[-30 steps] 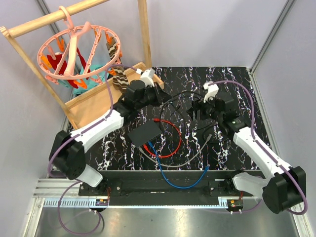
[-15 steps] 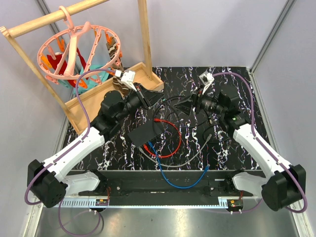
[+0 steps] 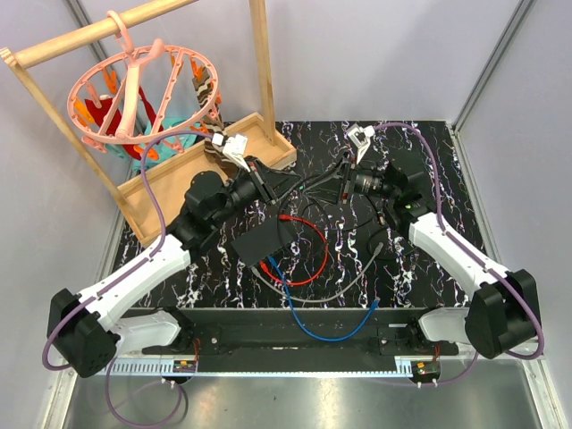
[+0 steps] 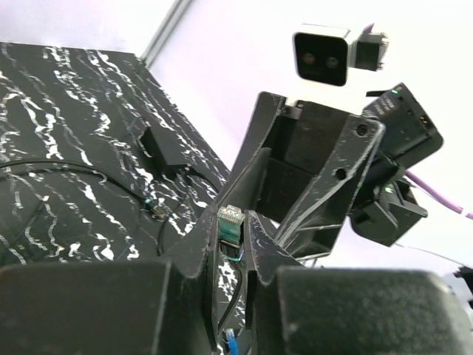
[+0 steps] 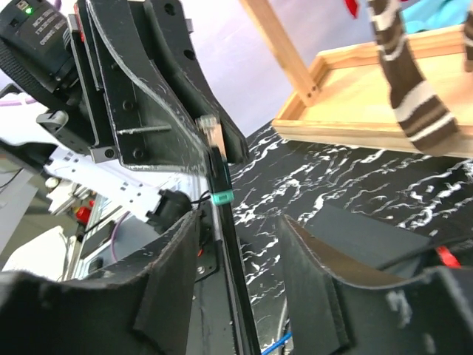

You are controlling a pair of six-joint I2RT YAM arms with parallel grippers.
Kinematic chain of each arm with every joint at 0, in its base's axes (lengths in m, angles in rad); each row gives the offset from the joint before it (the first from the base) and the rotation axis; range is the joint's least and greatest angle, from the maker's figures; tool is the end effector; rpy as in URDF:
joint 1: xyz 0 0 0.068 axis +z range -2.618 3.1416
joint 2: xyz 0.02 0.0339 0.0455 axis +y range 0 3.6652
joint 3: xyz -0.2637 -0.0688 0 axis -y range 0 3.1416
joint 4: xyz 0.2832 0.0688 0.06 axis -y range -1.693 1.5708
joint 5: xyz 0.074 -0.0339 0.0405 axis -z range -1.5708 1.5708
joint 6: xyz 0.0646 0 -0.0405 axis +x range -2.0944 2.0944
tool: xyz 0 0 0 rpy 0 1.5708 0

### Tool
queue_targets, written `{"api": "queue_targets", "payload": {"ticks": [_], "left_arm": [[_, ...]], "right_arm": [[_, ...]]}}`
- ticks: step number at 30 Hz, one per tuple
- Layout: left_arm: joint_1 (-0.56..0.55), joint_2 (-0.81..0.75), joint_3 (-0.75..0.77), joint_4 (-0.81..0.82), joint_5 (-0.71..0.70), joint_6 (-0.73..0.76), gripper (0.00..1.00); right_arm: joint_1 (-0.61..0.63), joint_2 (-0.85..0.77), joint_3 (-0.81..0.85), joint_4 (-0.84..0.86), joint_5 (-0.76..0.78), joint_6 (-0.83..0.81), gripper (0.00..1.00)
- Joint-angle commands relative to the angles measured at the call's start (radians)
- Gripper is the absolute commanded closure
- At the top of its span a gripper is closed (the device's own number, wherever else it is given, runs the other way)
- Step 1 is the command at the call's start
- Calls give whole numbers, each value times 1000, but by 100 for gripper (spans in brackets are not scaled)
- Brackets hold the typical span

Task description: Insert the plug into the switch port

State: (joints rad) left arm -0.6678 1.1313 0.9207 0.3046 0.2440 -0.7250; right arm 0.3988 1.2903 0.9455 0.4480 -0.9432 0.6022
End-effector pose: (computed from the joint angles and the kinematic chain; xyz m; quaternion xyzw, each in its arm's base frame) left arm 0.2521 -0.2187 0.3644 0.0709 0.6704 -0.5337 0.5106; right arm 0.2978 0.1822 0.3392 -0.2751 0.6278 0.5844 0.4344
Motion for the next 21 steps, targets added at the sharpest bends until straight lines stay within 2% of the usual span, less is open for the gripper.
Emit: {"api": "queue_targets", "payload": {"ticks": [1, 3, 4, 6, 7, 9, 10, 13, 14, 15, 18, 21], "left_arm": [[-21, -27, 4, 87, 9, -4, 100], [-24, -28, 1, 90, 9, -2, 100], [-24, -31, -5, 91, 5, -4, 100], [-26, -36, -8, 96, 0, -2, 100], [-24, -36, -9, 97, 0, -4, 100], [-26, -38, -8, 97, 6, -2, 100], [-24, -38, -8, 99, 6, -1, 100], [-24, -54, -6, 76, -25, 31, 85], [-23, -68, 0, 38, -35, 67, 80], [-19, -74, 13, 9, -63, 88, 70], [10, -117, 32, -102, -119, 160, 49], [43, -174, 47, -223, -202, 232, 32]], "right_arm": [[25, 9, 55, 81, -34, 33, 49], [28, 9, 59, 95, -34, 45, 53], [28, 10, 61, 93, -37, 45, 62], [28, 9, 68, 92, -45, 50, 71], [29, 9, 68, 92, -48, 51, 80], [28, 3, 72, 78, -52, 45, 91], [28, 0, 81, 66, -57, 38, 100], [26, -19, 98, -23, -46, -33, 100], [25, -28, 125, -117, -39, -103, 100], [17, -31, 145, -174, -28, -146, 100], [-24, -36, 243, -406, 36, -312, 100], [-84, -29, 346, -593, 93, -438, 100]]}}
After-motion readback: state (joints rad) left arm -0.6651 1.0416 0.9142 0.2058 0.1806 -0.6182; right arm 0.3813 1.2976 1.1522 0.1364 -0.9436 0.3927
